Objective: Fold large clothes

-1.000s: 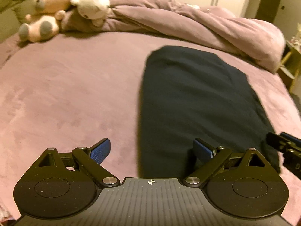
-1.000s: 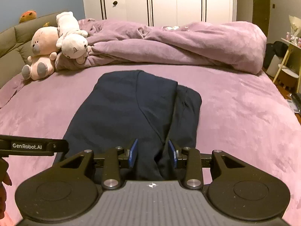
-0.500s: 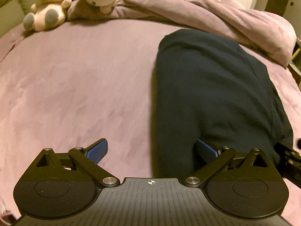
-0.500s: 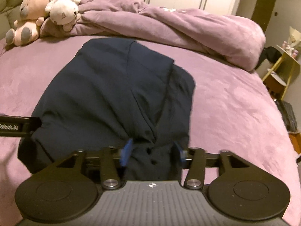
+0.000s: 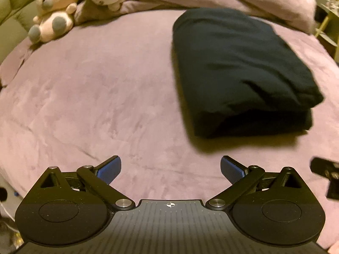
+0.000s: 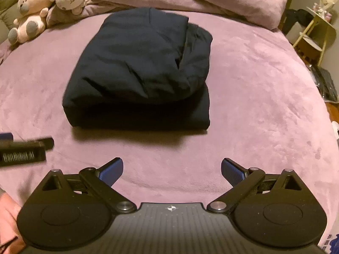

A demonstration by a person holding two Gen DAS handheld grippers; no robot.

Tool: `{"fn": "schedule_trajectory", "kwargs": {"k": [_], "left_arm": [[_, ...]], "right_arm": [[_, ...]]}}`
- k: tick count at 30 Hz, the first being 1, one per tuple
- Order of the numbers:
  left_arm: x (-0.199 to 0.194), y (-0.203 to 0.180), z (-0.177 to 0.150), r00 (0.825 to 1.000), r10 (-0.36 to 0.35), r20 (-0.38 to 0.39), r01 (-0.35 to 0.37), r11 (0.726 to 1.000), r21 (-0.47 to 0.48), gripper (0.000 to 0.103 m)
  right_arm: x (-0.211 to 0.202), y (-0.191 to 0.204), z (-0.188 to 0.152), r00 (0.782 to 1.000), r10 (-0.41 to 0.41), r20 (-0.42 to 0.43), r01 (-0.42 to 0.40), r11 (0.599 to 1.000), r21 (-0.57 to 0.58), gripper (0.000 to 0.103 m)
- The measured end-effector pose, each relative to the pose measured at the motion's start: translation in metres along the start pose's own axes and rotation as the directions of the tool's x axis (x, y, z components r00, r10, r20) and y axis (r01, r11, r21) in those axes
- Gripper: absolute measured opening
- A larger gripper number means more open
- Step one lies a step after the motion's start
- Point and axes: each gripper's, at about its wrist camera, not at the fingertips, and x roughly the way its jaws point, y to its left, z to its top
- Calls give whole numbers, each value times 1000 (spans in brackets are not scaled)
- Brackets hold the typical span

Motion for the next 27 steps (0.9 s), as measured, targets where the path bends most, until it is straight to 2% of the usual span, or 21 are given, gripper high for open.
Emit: {"fn": "schedule_trajectory", "kwargs": {"k": [5,9,11,14,17,27], "left_arm": [[-27,-5,4,998,-19,66,16,999,34,102],[-27,-13,9,999,-16,49,12,996,90,102],[-26,-12,10,999,-38,38,36,997,73,102],[-24,-11,12,997,-72,10,72,996,54,102],[-27,-13,11,997,-71,-1,71,996,51,102],[-26,-13,10,997,-74,-24,75,997,37,102]], "right_arm": [[-22,5,8,998,-48,51,47,999,21,99],[-30,5,12,996,-66,66,65,998,24,99],[-27,6,15,995,-96,33,96,995,8,99],[-28,6,18,995,-97,14,97,995,6,99],[-32,4,18,997,-75,16,75,997,34,99],[-36,6,19,997,-77,25,76,996,45,99]]}}
